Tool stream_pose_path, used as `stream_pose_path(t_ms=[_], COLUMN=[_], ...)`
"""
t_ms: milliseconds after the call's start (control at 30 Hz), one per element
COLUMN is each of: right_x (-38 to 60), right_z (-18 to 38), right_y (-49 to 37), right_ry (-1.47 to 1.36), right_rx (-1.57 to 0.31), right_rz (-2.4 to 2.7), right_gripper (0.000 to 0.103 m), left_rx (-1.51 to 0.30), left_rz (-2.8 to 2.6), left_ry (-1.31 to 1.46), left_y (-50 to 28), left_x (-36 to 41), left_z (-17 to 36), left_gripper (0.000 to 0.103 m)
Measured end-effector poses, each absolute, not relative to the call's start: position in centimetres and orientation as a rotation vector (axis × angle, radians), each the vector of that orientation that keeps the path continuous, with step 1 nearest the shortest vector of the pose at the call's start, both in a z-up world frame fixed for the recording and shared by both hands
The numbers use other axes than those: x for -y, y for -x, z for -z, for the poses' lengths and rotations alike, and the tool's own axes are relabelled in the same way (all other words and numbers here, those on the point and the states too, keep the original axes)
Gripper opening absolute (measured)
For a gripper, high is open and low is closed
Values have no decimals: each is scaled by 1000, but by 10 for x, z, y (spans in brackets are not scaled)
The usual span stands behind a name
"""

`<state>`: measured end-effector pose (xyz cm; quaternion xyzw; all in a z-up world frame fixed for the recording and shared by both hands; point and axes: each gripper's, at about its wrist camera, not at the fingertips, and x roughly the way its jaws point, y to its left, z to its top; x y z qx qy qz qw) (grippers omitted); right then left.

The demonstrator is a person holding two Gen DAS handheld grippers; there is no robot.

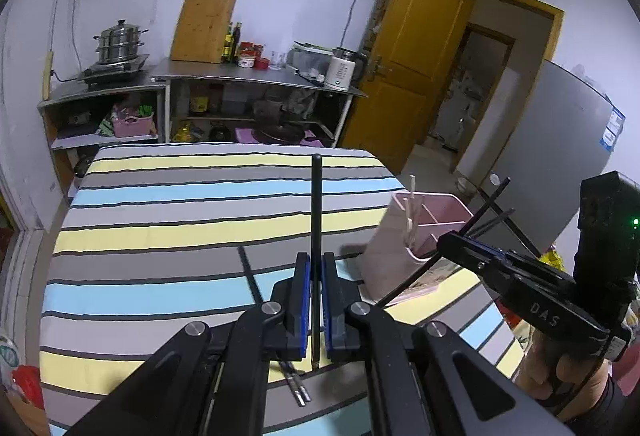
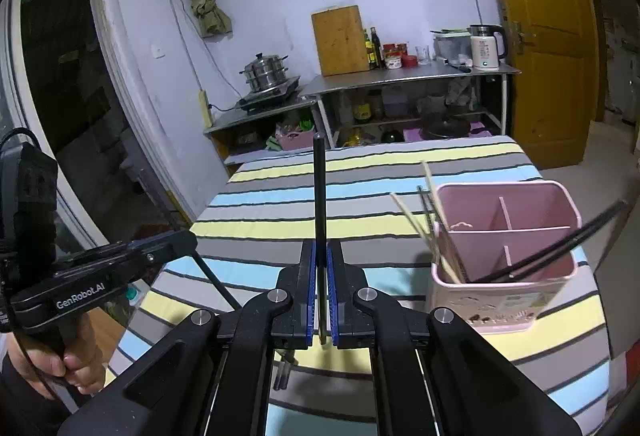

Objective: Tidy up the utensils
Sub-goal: 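Lift both held chopsticks and lower them into the pink holder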

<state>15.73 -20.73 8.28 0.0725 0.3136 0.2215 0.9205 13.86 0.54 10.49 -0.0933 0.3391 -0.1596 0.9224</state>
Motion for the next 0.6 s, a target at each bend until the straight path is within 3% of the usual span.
stream_pose_path(t_ms=[600], right_x=[295], right_z=[-96], right_y=[-136], right_ry=[-226], right_rx=[-602], right_rz=[-318], right_gripper=[5], left_rx=[-709], left_rz=[476], left_ry=[174], left_y=[-148], left_x=[67], left_z=[-118], left_gripper=[5])
